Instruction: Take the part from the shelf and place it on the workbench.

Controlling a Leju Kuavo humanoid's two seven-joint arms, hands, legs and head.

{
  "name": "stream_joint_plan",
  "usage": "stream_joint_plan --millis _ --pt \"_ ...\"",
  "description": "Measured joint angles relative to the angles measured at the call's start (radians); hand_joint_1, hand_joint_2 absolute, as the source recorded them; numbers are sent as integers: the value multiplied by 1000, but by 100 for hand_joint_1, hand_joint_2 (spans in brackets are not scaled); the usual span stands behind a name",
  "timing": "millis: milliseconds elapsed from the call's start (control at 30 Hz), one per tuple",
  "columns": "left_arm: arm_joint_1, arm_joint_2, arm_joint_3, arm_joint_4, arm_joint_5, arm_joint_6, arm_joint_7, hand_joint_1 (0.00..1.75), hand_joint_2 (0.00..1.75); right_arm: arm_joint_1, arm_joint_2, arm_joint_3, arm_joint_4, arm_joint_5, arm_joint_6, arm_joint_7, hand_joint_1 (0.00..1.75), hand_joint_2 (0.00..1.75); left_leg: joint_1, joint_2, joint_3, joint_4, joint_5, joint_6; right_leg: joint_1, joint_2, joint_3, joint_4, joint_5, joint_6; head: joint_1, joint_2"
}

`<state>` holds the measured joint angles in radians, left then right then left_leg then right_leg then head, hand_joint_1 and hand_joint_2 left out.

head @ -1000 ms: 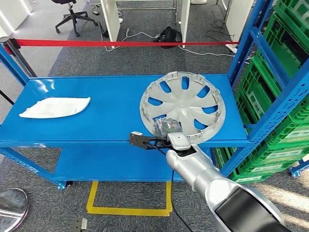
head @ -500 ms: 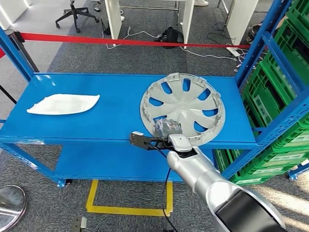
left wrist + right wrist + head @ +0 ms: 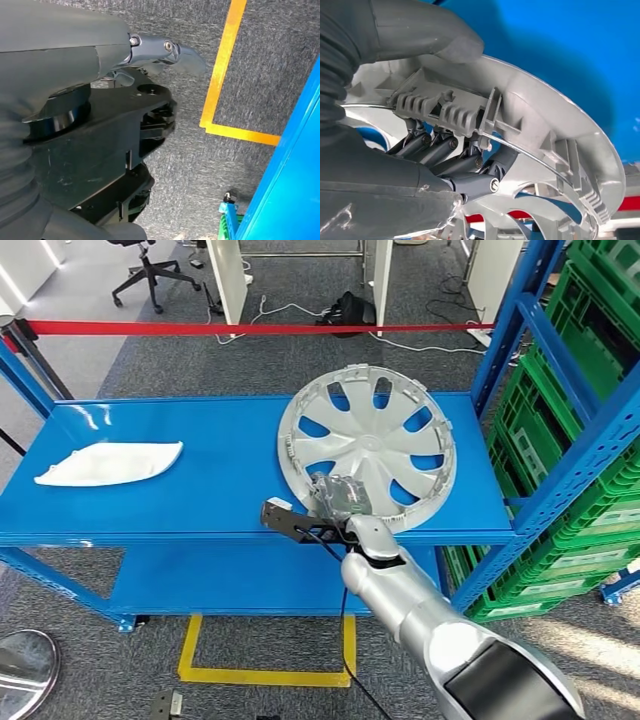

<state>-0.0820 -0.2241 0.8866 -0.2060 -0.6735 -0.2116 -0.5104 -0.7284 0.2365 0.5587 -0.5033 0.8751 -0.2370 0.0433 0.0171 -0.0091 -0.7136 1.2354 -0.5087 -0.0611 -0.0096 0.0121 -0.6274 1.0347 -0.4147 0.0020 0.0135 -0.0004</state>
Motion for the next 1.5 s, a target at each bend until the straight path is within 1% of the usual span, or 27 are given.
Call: stream_joint_plan --millis 67,133,233,267,333,400,433,467,500,567,600,633,733,800,833,900,933,967,1000,1033,1100,1167,1267,1333,1433,1467,1500 --pt "0 0 0 0 -4 9 2 0 175 20 0 -18 -34 -36 -38 -46 175 175 1 2 61 -128 68 2 2 2 1 3 -3 5 -1 0" --pt "-1 -2 0 0 -7 21 2 0 175 52 0 -42 -98 -84 -95 -107 175 175 0 2 102 -215 93 9 7 5 -2 6 -5 15 -3 0" --pt "3 -4 0 0 -12 35 0 0 175 124 -1 -75 -233 -169 -152 -200 175 175 0 -1 107 -233 91 27 7 5 -3 2 -6 30 1 0" --pt "4 -5 0 0 -14 37 -2 0 175 150 -1 -83 -285 -196 -159 -225 175 175 1 -1 108 -233 91 33 6 3 -8 13 -17 35 3 0" --pt "4 -5 0 0 -18 38 -6 0 175 203 -3 -95 -391 -252 -164 -270 175 175 3 -1 109 -234 92 43 6 -1 -44 92 -67 43 8 0" --pt "5 -5 0 0 -23 39 -9 0 175 256 -8 -104 -490 -312 -165 -320 175 175 0 -2 109 -234 90 49 6 -3 -109 229 -127 46 12 0" --pt "6 -5 0 0 -26 40 -10 0 175 288 -12 -106 -545 -347 -167 -351 175 175 0 -2 109 -234 89 50 6 -3 -132 275 -140 46 12 0" --pt "7 -5 0 0 -29 42 -12 0 175 320 -16 -108 -603 -383 -171 -385 175 175 -1 -4 110 -234 88 51 6 -3 -142 293 -137 45 12 0" --pt "7 -6 0 0 -32 45 -13 0 175 354 -20 -110 -670 -419 -179 -422 175 175 -1 -6 112 -233 86 50 6 -3 -129 260 -111 43 12 0" --pt "8 -6 0 0 -37 50 -16 0 175 409 -27 -112 -805 -471 -199 -484 175 175 -3 -9 118 -232 79 44 7 -4 -63 128 -44 40 13 0" --pt "8 -6 0 0 -40 52 -17 0 175 433 -29 -112 -874 -490 -207 -509 175 175 -5 -10 121 -231 76 39 7 -4 -30 64 -20 37 13 0" --pt "7 -6 0 0 -41 53 -18 0 175 454 -31 -112 -935 -505 -213 -526 175 175 -6 -10 123 -230 73 35 8 -4 -11 29 -12 35 12 0" --pt "7 -7 0 0 -44 58 -21 0 175 526 -39 -113 -1093 -541 -232 -577 175 175 -7 -9 126 -234 70 23 8 -2 -3 13 -16 19 8 0" --pt "6 -9 0 0 -47 61 -24 0 175 561 -43 -109 -1185 -555 -246 -619 175 175 -8 -6 114 -204 44 13 4 -3 -1 10 -17 7 3 0" --pt "6 -9 0 0 -48 63 -26 0 175 574 -45 -106 -1227 -560 -251 -637 175 175 -8 -4 94 -160 17 9 1 -4 1 9 -17 3 1 0" --pt "7 -10 0 0 -48 67 -29 0 175 601 -49 -101 -1291 -567 -258 -662 175 175 -8 -2 30 -26 -47 4 1 -5 2 9 -19 -2 -3 0" --pt "8 -10 0 0 -48 68 -29 0 175 614 -51 -99 -1315 -569 -259 -669 175 175 -7 -1 3 30 -66 3 1 -5 3 9 -20 -3 -3 0" --pt "9 -10 0 0 -48 69 -30 0 175 627 -54 -95 -1335 -570 -259 -673 175 175 -8 -1 -11 57 -67 3 1 -5 3 9 -20 -4 -3 0" --pt "10 -10 0 0 -48 69 -31 0 175 639 -56 -91 -1354 -572 -260 -675 175 175 -8 -1 -6 43 -47 5 2 -4 4 9 -20 -4 -3 0" --pt "10 -10 0 0 -48 69 -31 0 175 648 -57 -87 -1369 -573 -261 -677 175 175 -8 -1 18 -6 -13 7 1 -2 6 9 -21 -3 -3 0" --pt "8 -10 0 0 -47 70 -32 0 175 659 -59 -80 -1395 -574 -262 -681 175 175 -9 1 90 -150 52 14 3 1 8 10 -22 1 -4 0" --pt "7 -10 0 0 -47 71 -33 0 175 666 -61 -73 -1417 -575 -262 -692 175 175 -11 1 130 -230 71 21 7 1 7 10 -22 10 -3 0" --pt "10 -11 0 0 -44 73 -37 0 175 685 -68 -54 -1446 -598 -253 -706 175 175 -10 -2 133 -243 73 36 6 -1 7 6 -23 27 -2 0" --pt "11 -12 1 0 -43 74 -38 0 175 694 -76 -42 -1461 -617 -239 -708 175 175 -5 -2 136 -248 77 46 5 -3 -12 52 -56 38 2 0" --pt "12 -12 1 0 -42 74 -38 0 175 704 -95 -28 -1467 -621 -210 -704 175 175 -5 0 137 -248 77 51 3 -4 -96 238 -144 48 8 0" --pt "12 -12 1 0 -42 74 -38 0 175 709 -101 -24 -1467 -621 -202 -701 175 175 -5 0 137 -248 76 51 2 -4 -115 279 -153 50 8 0" --pt "12 -12 1 0 -42 74 -38 0 175 713 -106 -21 -1467 -621 -197 -699 175 175 -4 0 138 -247 76 51 1 -4 -115 279 -142 51 8 0"
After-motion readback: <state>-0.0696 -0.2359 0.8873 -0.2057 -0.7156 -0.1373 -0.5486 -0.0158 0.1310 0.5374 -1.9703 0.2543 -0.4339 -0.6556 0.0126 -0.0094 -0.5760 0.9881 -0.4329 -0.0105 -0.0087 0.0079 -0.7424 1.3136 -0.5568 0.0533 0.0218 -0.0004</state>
